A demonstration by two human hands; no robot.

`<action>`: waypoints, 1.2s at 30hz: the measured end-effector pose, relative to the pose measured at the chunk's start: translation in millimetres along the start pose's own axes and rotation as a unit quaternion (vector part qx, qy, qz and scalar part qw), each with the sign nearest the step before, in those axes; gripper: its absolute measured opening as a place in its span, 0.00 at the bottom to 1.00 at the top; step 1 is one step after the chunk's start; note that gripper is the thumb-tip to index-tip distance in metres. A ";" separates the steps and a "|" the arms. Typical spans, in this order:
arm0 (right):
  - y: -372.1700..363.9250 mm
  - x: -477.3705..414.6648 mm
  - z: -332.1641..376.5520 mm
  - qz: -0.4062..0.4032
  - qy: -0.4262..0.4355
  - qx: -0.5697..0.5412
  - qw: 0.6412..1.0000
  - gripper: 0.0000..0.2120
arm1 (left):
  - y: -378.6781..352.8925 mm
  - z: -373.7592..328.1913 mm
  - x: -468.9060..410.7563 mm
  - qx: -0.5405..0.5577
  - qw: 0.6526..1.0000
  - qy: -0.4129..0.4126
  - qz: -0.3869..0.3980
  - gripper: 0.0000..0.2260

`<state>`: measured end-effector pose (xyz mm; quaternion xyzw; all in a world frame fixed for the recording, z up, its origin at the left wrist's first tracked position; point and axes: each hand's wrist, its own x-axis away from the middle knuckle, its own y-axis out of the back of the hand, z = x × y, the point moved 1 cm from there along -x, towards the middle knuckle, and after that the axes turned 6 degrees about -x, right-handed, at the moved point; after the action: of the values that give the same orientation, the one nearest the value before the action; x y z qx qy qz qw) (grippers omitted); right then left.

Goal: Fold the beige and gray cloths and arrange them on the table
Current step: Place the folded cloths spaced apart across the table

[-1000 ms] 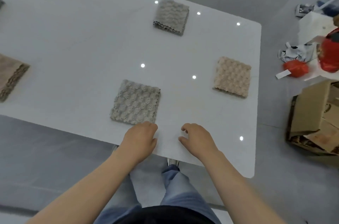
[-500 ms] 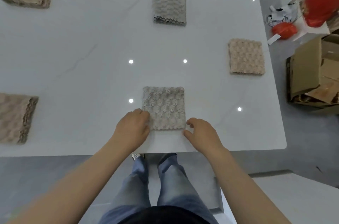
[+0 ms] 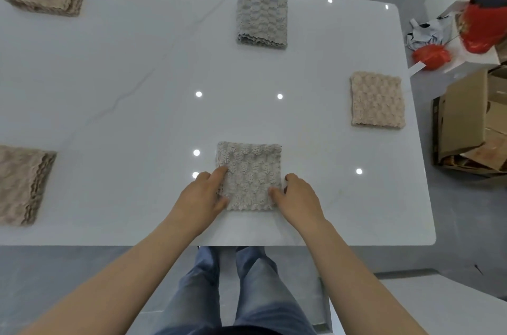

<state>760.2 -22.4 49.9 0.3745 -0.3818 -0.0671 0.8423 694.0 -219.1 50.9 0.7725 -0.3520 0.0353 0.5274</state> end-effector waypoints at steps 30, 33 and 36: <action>2.6 -1.8 -40.7 -0.029 -0.009 -0.073 0.997 0.11 | -21.0 -26.2 -17.1 -0.005 0.999 -0.021 0.024 0.30; 2.0 -0.2 -39.9 -0.032 -0.010 -0.077 0.996 0.11 | -21.5 -27.1 -15.5 -0.006 1.000 -0.019 0.023 0.30; 1.2 0.3 -39.3 -0.030 -0.008 -0.074 0.997 0.12 | -21.9 -27.7 -13.7 -0.007 1.000 -0.016 0.021 0.30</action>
<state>787.5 1.1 34.0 0.3217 -0.3708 -0.1235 0.8624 705.2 -184.7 40.0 0.7614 -0.3769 0.0314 0.5266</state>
